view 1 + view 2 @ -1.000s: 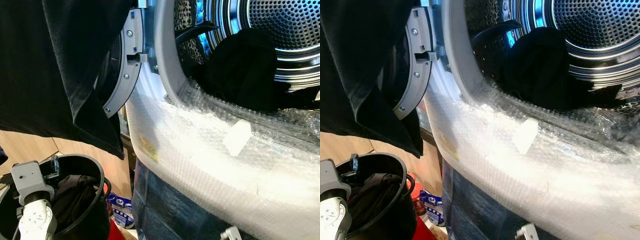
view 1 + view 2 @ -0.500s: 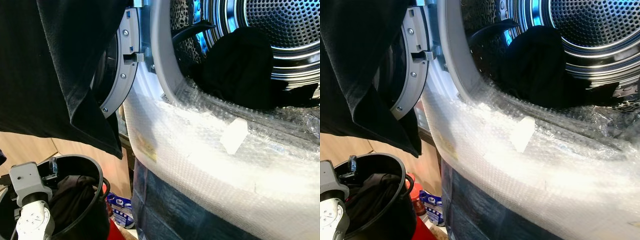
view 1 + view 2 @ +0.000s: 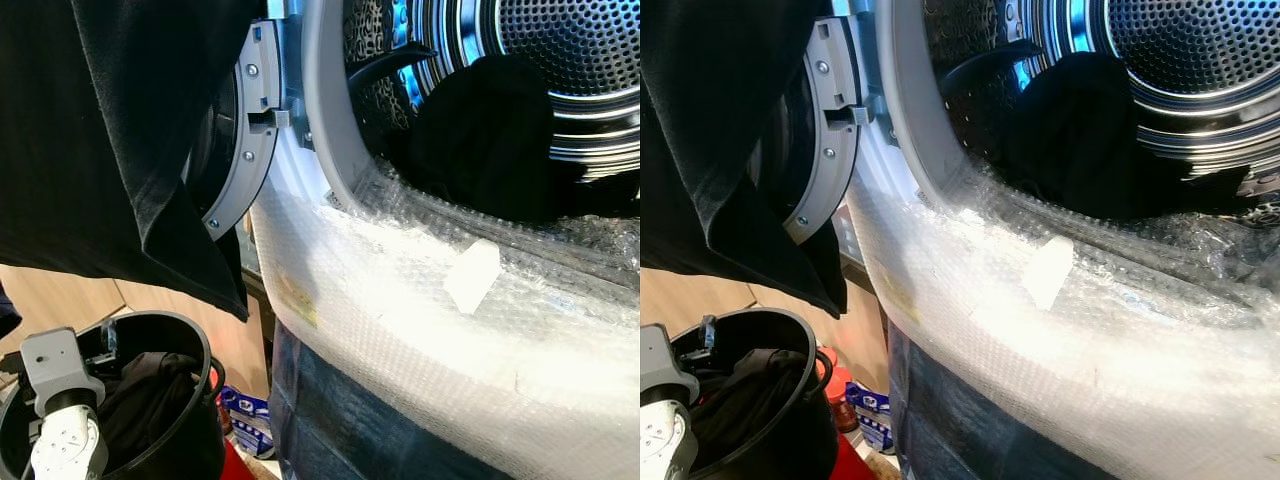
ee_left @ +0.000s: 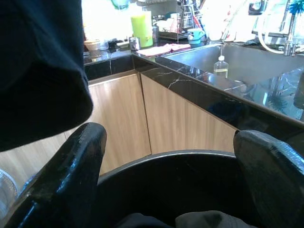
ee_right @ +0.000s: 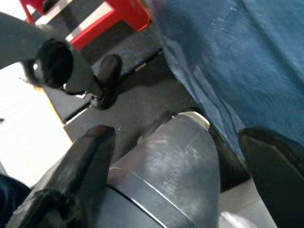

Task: Clothes washing

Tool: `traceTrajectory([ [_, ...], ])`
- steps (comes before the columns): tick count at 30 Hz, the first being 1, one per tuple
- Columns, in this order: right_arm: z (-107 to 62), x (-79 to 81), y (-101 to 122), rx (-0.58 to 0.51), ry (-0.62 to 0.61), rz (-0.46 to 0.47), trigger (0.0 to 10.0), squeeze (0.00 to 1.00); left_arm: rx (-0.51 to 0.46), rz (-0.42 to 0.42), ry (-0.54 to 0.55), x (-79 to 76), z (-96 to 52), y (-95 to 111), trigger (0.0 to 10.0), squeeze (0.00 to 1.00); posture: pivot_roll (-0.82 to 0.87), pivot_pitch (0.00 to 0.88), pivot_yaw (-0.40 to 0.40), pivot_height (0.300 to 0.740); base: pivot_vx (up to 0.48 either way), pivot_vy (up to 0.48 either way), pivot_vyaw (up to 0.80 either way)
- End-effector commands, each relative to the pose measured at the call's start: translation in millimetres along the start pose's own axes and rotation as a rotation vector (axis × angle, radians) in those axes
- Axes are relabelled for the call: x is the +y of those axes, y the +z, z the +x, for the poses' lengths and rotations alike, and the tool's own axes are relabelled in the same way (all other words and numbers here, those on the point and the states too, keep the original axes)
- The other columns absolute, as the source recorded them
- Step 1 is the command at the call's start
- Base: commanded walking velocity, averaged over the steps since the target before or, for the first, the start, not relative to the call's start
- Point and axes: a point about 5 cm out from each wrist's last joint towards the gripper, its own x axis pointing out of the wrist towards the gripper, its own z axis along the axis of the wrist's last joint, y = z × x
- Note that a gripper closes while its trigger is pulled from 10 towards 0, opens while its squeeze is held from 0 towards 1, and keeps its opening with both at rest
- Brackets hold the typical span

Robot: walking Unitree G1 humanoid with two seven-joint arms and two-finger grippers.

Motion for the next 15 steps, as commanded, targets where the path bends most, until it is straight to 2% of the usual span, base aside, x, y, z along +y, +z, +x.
traceTrajectory([
  [1, -1.7, 1.3, -28, 0.106, -0.013, 0.043, 10.0, 0.0, -0.014, -0.003, -0.009, -1.3, 0.3, 5, 10.0, 0.0, 0.02, 0.0, 0.021, 0.74, 0.0, 0.0, 0.0],
  [3, -1.5, 1.3, -32, 0.136, -0.04, 0.033, 10.0, 0.0, -0.006, -0.008, -0.006, -1.3, -0.5, 3, 10.0, 0.0, 0.02, 0.0, 0.019, 0.74, 0.0, 0.0, 0.0],
  [5, -4.4, -6.2, -40, 0.2, -0.146, 0.078, 10.0, 0.0, 0.008, -0.027, 0.006, -1.2, -1.6, 1, 10.0, 0.0, 0.0, 0.004, 0.022, 0.74, 0.0, 0.0, 0.0],
  [6, -4.9, -7.2, -41, 0.208, -0.159, 0.083, 10.0, 0.0, 0.009, -0.029, 0.007, -1.3, -1.7, 0, 10.0, 0.0, 0.0, 0.004, 0.022, 0.74, 0.0, 0.0, 0.0],
  [10, -4.5, -9.6, -37, 0.188, -0.212, 0.154, 10.0, 0.0, 0.021, -0.057, 0.019, -1.7, -0.5, 0, 10.0, 0.0, 0.01, 0.007, 0.019, 0.74, 0.0, 0.0, 0.0],
  [13, -4.1, -10.9, -33, 0.194, -0.229, 0.125, 10.0, 0.0, 0.061, -0.077, -0.017, -6.4, 2.6, -3, 10.0, 0.0, 0.01, 0.016, 0.015, 0.74, 0.0, 0.0, 0.0],
  [15, -3.7, -10.0, -33, 0.202, -0.24, 0.143, 10.0, 0.0, 0.073, -0.11, -0.039, -9.6, 2.7, -4, 10.0, 0.0, 0.01, 0.015, 0.014, 0.74, 0.0, 0.0, 0.0],
])
